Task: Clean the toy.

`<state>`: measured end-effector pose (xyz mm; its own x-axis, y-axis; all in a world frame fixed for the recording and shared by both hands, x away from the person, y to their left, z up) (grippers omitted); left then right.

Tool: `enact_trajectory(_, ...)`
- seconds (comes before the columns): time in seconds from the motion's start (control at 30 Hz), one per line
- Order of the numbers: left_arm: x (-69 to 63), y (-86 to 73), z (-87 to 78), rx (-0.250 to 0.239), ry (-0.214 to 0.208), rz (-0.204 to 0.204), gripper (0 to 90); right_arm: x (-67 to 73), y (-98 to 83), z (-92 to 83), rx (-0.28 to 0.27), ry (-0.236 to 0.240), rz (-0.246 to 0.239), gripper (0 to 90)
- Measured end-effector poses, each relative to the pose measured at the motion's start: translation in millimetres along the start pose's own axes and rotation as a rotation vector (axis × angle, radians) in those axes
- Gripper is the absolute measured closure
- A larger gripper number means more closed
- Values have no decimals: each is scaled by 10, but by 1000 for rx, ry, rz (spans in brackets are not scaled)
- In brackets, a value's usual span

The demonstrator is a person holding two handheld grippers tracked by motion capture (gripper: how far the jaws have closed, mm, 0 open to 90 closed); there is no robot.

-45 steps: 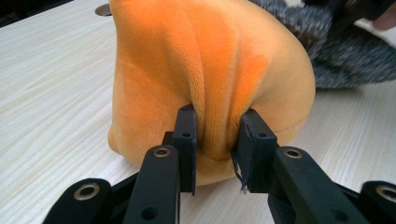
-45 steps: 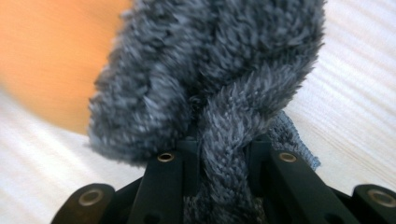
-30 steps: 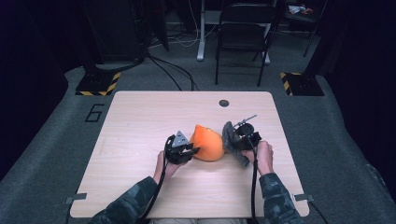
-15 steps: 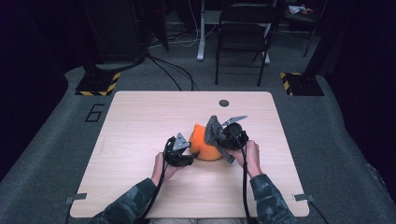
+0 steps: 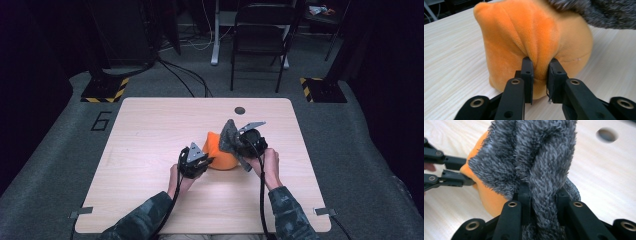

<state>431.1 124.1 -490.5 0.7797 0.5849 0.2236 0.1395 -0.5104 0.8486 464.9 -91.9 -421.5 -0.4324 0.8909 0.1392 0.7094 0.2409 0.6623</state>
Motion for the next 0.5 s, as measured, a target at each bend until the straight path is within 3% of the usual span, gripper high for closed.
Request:
enact_trajectory(0.13,-57,70,-34,-2,-15,-4,793,81,68,-114,-30,12,-10,735)
enact_trajectory(0.17,-91,88,-51,2,-34,7,793,196,107,-170,-51,9,-48,734)
enact_trajectory(0.23,-124,94,-43,-1,-30,13,792,293,115,-175,-57,7,-64,734)
enact_trajectory(0.3,-127,94,-42,1,-36,12,791,394,114,-131,-50,4,-102,732)
enact_trajectory(0.33,-120,86,-35,10,-32,11,788,443,99,-67,-28,-23,-117,730)
enact_trajectory(0.4,-102,51,-11,27,-41,12,787,452,70,6,-17,-51,-119,730)
enact_trajectory(0.5,-74,15,18,34,-43,20,785,425,44,64,-5,-44,-107,730)
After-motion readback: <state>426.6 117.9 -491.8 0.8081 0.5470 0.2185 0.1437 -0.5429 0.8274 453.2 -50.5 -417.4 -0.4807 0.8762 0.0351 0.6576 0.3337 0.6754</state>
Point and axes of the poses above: each handheld gripper's, and its own axes: z roughly forward along the jaws, y roughly out of its top, x roughly to its left, the point moved 1 cm from there along z, roughly forward along the jaws, and after that the axes turned 14 degrees about z, right-handed, at the moved point
